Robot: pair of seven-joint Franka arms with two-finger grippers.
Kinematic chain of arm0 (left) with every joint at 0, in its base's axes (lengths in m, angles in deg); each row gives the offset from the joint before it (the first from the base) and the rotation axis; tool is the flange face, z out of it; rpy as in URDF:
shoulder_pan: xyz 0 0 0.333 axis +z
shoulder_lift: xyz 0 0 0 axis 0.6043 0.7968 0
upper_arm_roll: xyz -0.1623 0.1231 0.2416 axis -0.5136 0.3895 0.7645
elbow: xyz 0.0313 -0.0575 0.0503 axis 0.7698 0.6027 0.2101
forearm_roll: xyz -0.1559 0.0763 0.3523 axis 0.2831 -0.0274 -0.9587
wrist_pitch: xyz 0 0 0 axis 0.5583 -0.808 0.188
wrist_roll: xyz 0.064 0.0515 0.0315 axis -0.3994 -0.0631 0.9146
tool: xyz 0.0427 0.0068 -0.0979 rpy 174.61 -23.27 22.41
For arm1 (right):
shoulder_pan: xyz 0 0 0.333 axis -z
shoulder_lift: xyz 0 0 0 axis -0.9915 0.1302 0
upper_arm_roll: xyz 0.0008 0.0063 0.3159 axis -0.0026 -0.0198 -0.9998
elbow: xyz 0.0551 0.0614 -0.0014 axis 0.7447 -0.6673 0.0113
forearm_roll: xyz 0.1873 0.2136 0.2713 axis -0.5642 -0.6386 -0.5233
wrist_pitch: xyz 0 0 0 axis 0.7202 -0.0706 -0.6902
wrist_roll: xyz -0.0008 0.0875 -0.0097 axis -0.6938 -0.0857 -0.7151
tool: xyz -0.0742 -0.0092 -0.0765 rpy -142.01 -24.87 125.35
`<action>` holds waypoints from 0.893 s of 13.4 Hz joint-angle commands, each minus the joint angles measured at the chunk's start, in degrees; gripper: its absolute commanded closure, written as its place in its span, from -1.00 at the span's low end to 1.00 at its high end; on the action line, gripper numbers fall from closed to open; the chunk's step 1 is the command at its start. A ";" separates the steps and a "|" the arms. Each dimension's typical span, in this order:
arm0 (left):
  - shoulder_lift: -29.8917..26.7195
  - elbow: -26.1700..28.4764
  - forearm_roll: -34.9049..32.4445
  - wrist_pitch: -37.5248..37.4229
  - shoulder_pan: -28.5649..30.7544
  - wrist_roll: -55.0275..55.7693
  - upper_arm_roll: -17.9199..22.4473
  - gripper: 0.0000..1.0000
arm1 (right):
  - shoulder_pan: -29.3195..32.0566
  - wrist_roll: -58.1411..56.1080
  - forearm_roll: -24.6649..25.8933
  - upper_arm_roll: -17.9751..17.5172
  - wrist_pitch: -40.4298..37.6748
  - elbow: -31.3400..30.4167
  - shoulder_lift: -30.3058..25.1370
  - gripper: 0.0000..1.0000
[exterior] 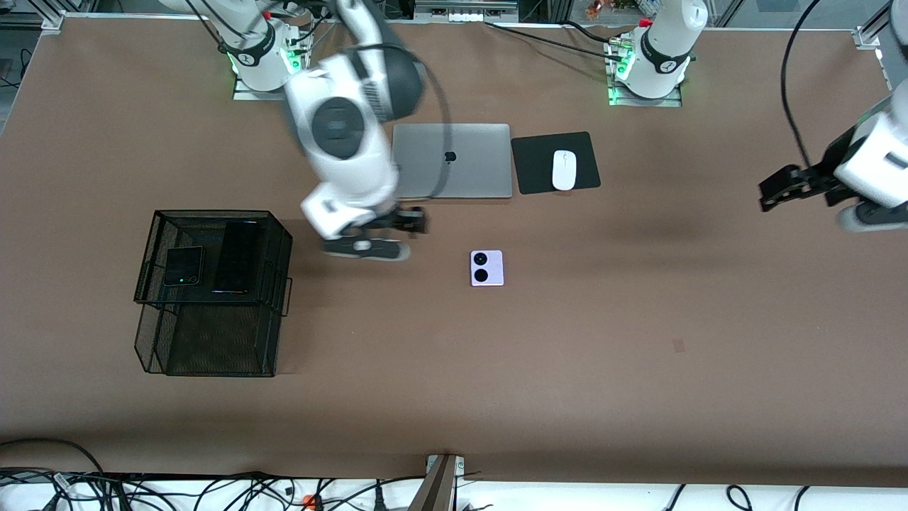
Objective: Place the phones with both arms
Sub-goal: 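Grasp the white phone with the right gripper while the left gripper withdraws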
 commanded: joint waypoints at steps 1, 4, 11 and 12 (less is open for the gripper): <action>-5.81 7.65 1.66 2.58 -1.26 -1.20 1.72 -1.00 | -1.69 3.95 0.72 -2.91 3.96 4.93 4.88 -1.00; -5.46 6.15 0.78 -0.94 -1.61 -1.20 0.50 -1.00 | -6.53 4.82 0.81 -2.91 9.59 5.82 9.36 -1.00; -5.20 5.97 0.69 0.71 -1.61 -1.29 -0.12 -1.00 | -8.30 5.01 0.98 -2.64 23.12 5.82 19.47 -1.00; -5.11 5.97 0.69 1.42 -1.61 -1.29 -0.12 -1.00 | -8.30 5.62 0.98 -2.56 24.88 5.82 20.62 -1.00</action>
